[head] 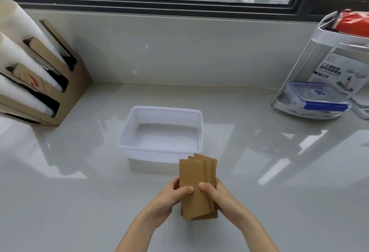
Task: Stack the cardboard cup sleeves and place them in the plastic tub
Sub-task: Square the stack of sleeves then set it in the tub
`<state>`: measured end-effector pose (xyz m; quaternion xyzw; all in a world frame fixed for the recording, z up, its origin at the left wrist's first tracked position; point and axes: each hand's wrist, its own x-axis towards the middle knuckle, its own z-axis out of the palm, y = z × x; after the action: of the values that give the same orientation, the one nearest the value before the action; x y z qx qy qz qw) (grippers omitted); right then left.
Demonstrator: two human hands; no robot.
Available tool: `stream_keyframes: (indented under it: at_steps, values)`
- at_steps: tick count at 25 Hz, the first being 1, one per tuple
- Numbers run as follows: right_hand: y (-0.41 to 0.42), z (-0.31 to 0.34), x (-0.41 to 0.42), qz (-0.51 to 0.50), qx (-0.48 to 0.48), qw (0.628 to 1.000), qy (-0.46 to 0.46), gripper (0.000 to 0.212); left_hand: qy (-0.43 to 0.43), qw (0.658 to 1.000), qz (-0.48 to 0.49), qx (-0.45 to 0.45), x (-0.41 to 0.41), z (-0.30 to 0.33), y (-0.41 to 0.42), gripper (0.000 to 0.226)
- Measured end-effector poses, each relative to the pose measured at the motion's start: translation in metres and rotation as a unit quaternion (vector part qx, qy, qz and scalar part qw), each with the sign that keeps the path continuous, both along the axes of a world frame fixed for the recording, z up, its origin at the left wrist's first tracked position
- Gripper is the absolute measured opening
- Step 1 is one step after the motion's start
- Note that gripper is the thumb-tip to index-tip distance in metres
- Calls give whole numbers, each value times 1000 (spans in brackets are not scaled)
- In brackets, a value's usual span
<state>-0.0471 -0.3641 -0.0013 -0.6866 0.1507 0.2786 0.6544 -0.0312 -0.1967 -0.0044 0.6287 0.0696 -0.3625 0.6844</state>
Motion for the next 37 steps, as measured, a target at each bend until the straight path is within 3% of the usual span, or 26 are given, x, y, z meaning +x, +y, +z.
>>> stream_keyframes:
  at_steps: [2,5,9,13,23,29,37]
  values:
    - [5,6,4,41,-20,999,-20,65,-16,1000,-6,1,1,3,12,76]
    - [15,13,14,87,-59,992,-71,60,-59,998,4,20,2,9,28,75]
    - [22,16,25,122,-41,980,-153,60,-164,985,-2,60,12,12,40,55]
    - [37,7,23,86,-19,977,-195,69,-224,972,-30,72,14,8,40,65]
    - [54,-19,19,17,3,984,-180,100,-186,982,-14,40,11,-5,23,83]
    - [50,-28,21,-11,13,986,-167,94,-196,979,-17,55,12,-2,24,65]
    - [60,-37,17,-12,-71,981,-179,89,-215,970,-72,85,15,-17,22,93]
